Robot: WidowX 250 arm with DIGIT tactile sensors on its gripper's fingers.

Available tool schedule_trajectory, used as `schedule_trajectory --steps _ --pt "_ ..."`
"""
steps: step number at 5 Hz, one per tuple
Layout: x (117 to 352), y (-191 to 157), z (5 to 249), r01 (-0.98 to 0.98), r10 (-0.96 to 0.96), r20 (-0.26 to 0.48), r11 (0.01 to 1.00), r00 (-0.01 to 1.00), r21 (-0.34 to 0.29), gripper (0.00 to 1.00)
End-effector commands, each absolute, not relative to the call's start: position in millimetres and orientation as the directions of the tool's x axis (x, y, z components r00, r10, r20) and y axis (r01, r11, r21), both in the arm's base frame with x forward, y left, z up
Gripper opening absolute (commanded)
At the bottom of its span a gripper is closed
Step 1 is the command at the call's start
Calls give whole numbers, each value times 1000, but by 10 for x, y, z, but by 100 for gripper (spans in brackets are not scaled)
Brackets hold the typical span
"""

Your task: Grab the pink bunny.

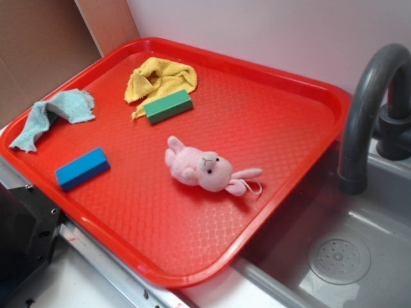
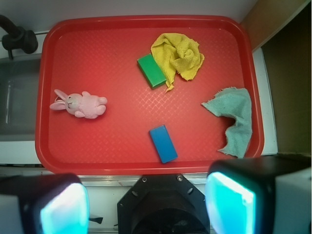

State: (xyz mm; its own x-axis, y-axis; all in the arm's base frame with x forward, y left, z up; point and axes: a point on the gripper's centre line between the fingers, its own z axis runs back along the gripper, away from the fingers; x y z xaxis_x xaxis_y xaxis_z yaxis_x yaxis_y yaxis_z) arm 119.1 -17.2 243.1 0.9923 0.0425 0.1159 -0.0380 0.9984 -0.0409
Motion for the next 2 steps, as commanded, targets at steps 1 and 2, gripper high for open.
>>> schedule_trajectory --steps 1,2 --pt "1191 -172 2431 -38 43 116 998 992 -41 100" --pt "1364 -149 2380 99 -96 144 995 985 -17 100"
